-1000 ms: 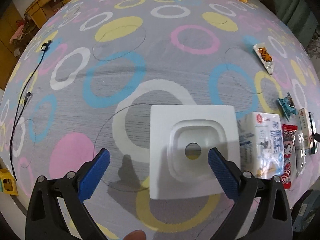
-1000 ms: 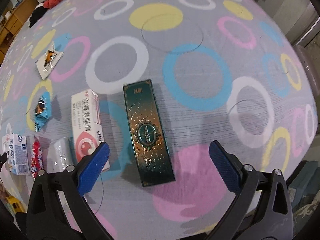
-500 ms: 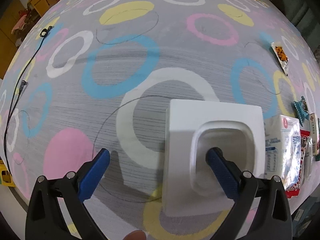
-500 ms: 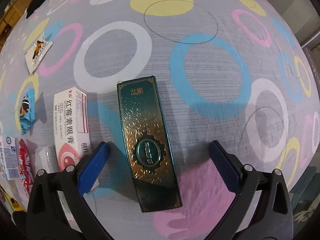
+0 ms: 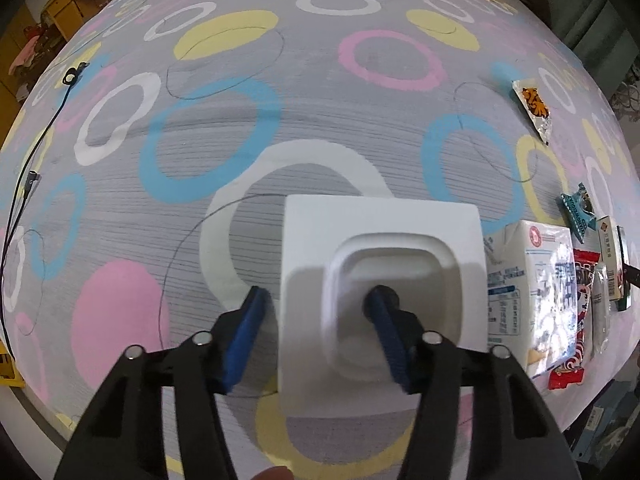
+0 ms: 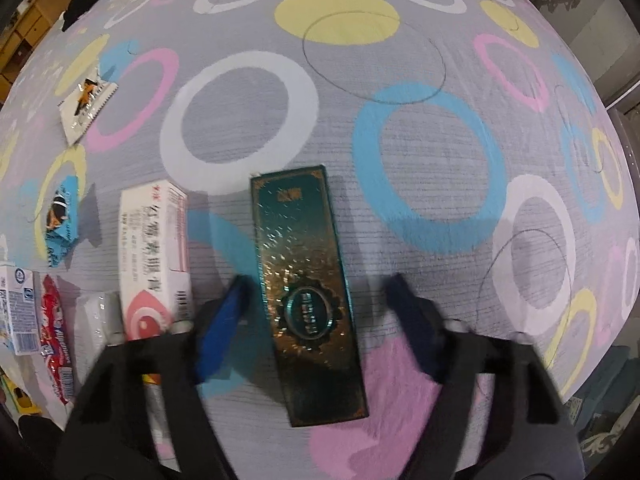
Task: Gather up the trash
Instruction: 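Grasp the white square tray with the left tool while the right tool grasps the dark green box, then lift the tray and green box and carry both toward the white bag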
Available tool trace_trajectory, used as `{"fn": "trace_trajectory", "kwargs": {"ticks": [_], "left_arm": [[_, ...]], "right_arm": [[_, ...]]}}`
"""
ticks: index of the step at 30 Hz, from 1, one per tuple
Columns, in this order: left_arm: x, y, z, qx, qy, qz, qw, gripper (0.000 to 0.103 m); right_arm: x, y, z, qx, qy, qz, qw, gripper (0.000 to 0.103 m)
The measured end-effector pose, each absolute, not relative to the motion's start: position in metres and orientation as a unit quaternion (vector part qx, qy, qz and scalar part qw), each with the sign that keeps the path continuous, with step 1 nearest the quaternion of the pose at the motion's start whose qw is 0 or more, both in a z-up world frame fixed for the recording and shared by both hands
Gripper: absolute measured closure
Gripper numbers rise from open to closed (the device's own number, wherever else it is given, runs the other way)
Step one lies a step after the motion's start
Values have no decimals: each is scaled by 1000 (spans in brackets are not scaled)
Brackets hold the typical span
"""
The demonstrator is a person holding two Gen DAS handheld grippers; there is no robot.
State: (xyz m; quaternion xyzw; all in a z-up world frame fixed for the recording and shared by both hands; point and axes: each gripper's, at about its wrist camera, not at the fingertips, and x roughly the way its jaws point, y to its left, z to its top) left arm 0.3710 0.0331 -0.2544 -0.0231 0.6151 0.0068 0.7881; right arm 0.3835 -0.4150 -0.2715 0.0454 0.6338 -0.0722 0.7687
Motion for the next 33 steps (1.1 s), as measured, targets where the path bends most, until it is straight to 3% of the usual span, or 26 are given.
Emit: {"fn": "trace_trajectory", "kwargs": {"ticks": [2, 4, 15, 33], "left_arm": [[373, 31, -253, -24, 614, 4, 789, 59], [375, 30, -251, -28, 613, 2, 790, 62], [352, 24, -242, -43, 602, -6, 797, 68], [316, 18, -179, -42, 567, -26, 822, 69]], "right_arm": [[383, -412, -266, 44, 634, -67, 769, 62], [375, -416, -256, 42, 632, -67, 771, 67], [365, -411, -248, 43, 620, -76, 780, 68], [321, -406, -180, 52, 573, -67, 816, 68]]}}
